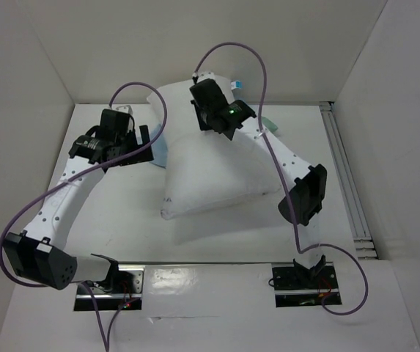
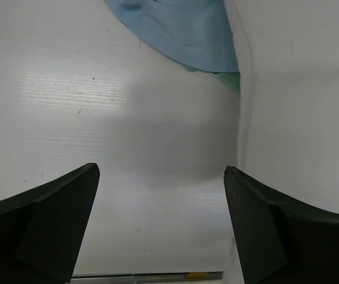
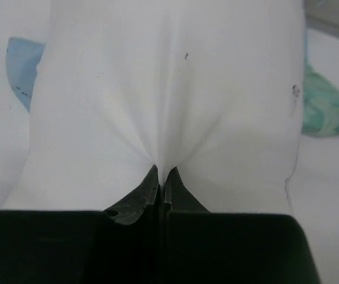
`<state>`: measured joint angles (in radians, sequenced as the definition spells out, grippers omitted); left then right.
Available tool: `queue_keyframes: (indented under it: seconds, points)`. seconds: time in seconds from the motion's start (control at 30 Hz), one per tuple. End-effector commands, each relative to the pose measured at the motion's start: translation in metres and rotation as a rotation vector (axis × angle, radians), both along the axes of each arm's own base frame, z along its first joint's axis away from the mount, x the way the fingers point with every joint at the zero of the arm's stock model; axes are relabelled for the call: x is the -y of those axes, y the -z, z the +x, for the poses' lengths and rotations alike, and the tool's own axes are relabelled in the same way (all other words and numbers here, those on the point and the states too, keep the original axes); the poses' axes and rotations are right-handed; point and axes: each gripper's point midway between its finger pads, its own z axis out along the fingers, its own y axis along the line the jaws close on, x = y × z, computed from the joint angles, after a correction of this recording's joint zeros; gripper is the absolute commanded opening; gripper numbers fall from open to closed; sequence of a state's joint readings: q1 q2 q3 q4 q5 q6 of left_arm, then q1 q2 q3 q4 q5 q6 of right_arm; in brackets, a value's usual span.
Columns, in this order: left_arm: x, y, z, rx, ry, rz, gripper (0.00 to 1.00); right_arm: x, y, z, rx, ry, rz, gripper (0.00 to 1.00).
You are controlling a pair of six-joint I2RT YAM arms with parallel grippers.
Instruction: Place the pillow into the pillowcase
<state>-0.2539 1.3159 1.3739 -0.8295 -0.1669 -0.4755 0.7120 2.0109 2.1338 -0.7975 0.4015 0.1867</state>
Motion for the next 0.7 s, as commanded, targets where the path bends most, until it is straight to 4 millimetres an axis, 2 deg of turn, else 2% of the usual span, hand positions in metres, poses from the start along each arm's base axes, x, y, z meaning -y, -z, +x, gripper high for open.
queue_keyframes:
  seconds: [0.0, 0.03, 0.07, 0.17, 0.27, 0.3, 0.37, 0.4, 0.43, 0.47, 0.5, 0.53, 0.57, 0.6, 0.67]
  points:
    - [0.012, -0.003, 0.007, 0.016, -0.005, -0.083, 1.00, 0.073, -0.171, -0.016, 0.351, 0.125, 0.088, 0.00]
    - [0.020, -0.002, 0.008, 0.007, 0.011, -0.117, 1.00, 0.092, -0.182, -0.017, 0.380, 0.155, 0.075, 0.00]
    - [0.021, 0.004, 0.007, -0.012, 0.016, -0.120, 1.00, 0.111, -0.192, -0.029, 0.400, 0.186, 0.080, 0.00]
    - [0.024, 0.007, 0.015, -0.008, 0.003, -0.133, 1.00, 0.161, -0.189, -0.038, 0.400, 0.292, 0.025, 0.00]
    - [0.020, 0.017, 0.024, -0.028, -0.027, -0.121, 1.00, 0.210, -0.158, -0.056, 0.347, 0.411, -0.006, 0.00]
    - [0.016, 0.026, 0.028, -0.056, -0.053, -0.123, 1.00, 0.230, -0.137, -0.071, 0.317, 0.456, -0.041, 0.00]
    - [0.014, 0.034, 0.037, -0.064, -0.083, -0.136, 1.00, 0.249, -0.112, -0.084, 0.283, 0.490, -0.062, 0.00]
    - [0.012, 0.038, 0.042, -0.076, -0.112, -0.165, 1.00, 0.269, -0.088, -0.096, 0.247, 0.547, -0.079, 0.00]
    - [0.013, 0.052, 0.049, -0.105, -0.124, -0.177, 1.00, 0.272, -0.076, -0.099, 0.212, 0.538, -0.072, 0.08]
    - [0.013, 0.059, 0.054, -0.118, -0.133, -0.193, 1.00, 0.274, -0.066, -0.102, 0.183, 0.524, -0.070, 0.36]
    - [0.018, 0.065, 0.062, -0.128, -0.130, -0.233, 1.00, 0.272, -0.058, -0.102, 0.155, 0.510, -0.053, 0.70]
    - [0.018, 0.068, 0.069, -0.140, -0.140, -0.247, 1.00, 0.265, -0.055, -0.102, 0.134, 0.474, -0.036, 0.97]
    - [0.015, 0.088, 0.079, -0.180, -0.155, -0.238, 1.00, 0.253, -0.052, -0.102, 0.113, 0.415, 0.000, 1.00]
    - [0.014, 0.088, 0.091, -0.169, -0.164, -0.227, 1.00, 0.247, -0.055, -0.101, 0.113, 0.398, 0.029, 1.00]
    - [0.013, 0.100, 0.104, -0.195, -0.191, -0.211, 1.00, 0.231, -0.061, -0.094, 0.124, 0.334, 0.089, 1.00]
